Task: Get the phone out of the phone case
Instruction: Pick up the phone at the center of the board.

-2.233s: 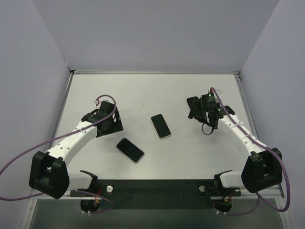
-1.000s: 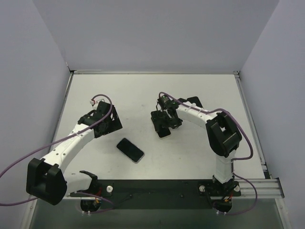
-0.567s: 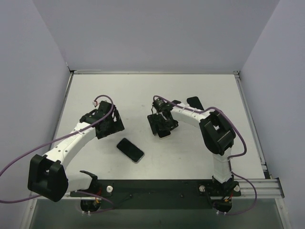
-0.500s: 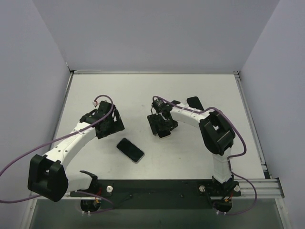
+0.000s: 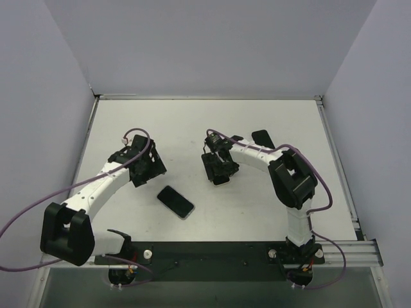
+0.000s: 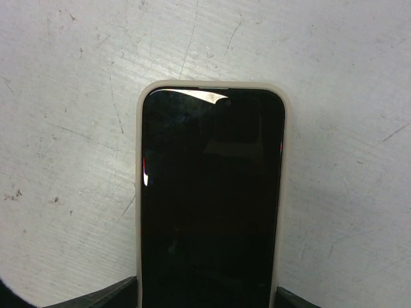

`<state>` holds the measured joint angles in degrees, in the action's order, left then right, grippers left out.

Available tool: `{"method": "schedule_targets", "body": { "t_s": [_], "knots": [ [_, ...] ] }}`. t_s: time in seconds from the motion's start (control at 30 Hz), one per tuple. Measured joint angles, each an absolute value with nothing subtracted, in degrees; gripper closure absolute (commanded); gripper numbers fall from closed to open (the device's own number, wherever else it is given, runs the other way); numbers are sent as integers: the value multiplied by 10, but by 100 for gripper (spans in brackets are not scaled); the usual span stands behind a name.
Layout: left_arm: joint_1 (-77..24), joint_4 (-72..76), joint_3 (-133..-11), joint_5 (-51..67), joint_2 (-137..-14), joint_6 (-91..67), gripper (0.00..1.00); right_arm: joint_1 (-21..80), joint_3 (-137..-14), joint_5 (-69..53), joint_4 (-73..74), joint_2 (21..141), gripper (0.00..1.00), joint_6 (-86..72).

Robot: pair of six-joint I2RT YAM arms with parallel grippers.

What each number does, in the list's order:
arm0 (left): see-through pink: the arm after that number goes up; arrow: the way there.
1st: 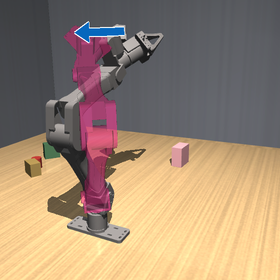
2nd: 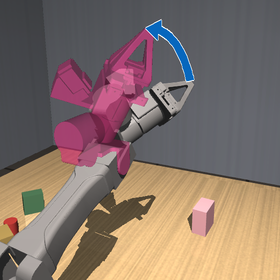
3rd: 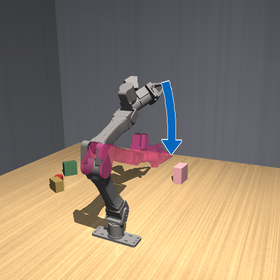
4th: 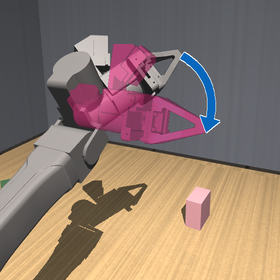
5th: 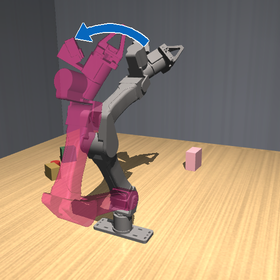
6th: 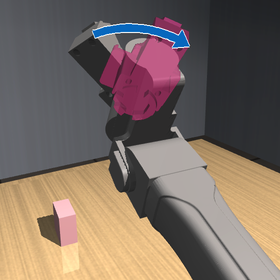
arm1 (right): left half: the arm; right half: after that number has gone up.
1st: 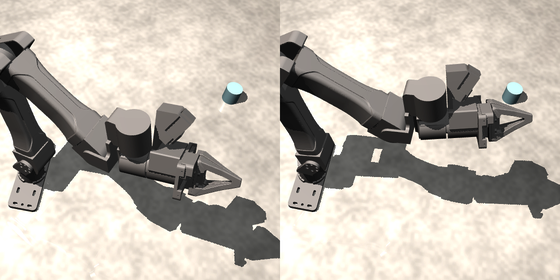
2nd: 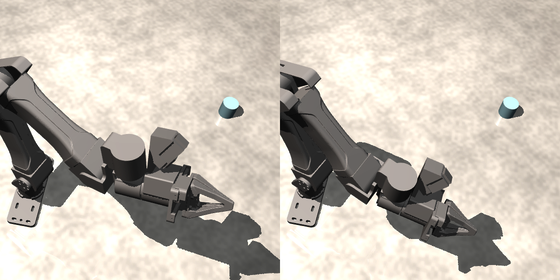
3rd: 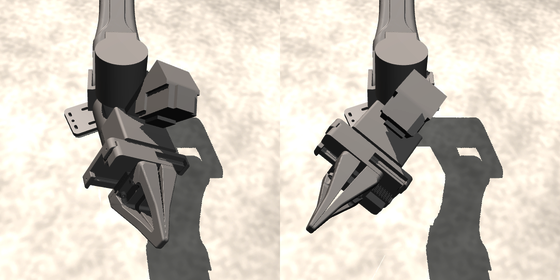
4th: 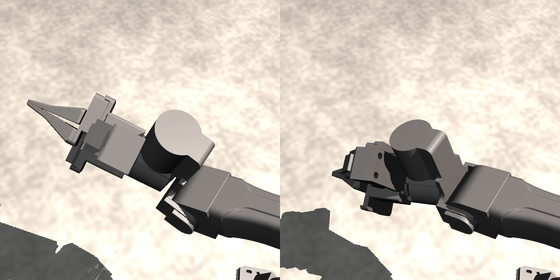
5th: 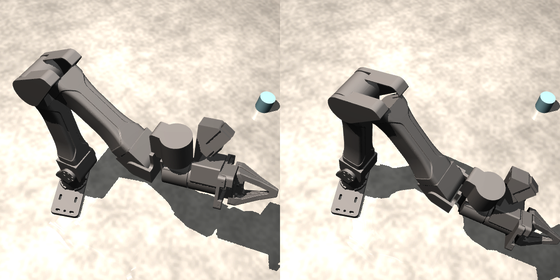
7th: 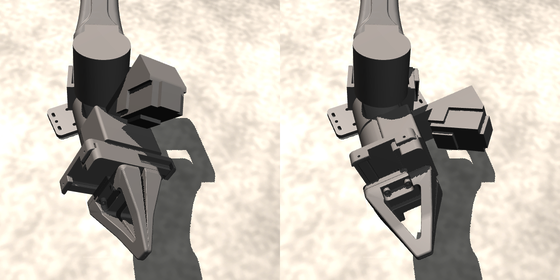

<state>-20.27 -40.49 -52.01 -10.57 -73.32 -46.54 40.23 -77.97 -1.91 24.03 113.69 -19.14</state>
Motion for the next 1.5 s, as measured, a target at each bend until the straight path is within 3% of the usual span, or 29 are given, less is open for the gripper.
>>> {"method": "schedule_targets", "body": {
  "t_s": [0.33, 0.5, 0.67, 1.03, 1.27, 1.37, 1.4, 1.47, 1.5],
  "knots": [
    [-201, -260, -512, 90, -802, -517, 20, 402, -720, -44, 227, 1054, 63, -228],
    [-201, -146, -503, 193, -876, -565, 9, 402, -704, -76, 204, 1010, 63, -252],
    [-202, -62, -500, 261, -941, -606, 7, 402, -695, -109, 190, 999, 64, -266],
    [-210, 113, -484, 342, -1013, -691, 17, 406, -691, -156, 186, 999, 63, -270],
    [-224, 183, -485, 375, -1063, -739, 39, 414, -692, -174, 186, 999, 62, -269],
    [-229, 187, -490, 379, -1066, -745, 60, 417, -692, -177, 186, 999, 62, -269],
    [-230, 189, -493, 380, -1066, -746, 67, 417, -692, -177, 186, 999, 58, -269],
    [-232, 193, -497, 380, -1066, -747, 98, 417, -692, -178, 186, 999, 43, -269],
    [-232, 198, -497, 382, -1066, -728, 100, 416, -693, -183, 186, 999, 24, -272]
  ]
}}
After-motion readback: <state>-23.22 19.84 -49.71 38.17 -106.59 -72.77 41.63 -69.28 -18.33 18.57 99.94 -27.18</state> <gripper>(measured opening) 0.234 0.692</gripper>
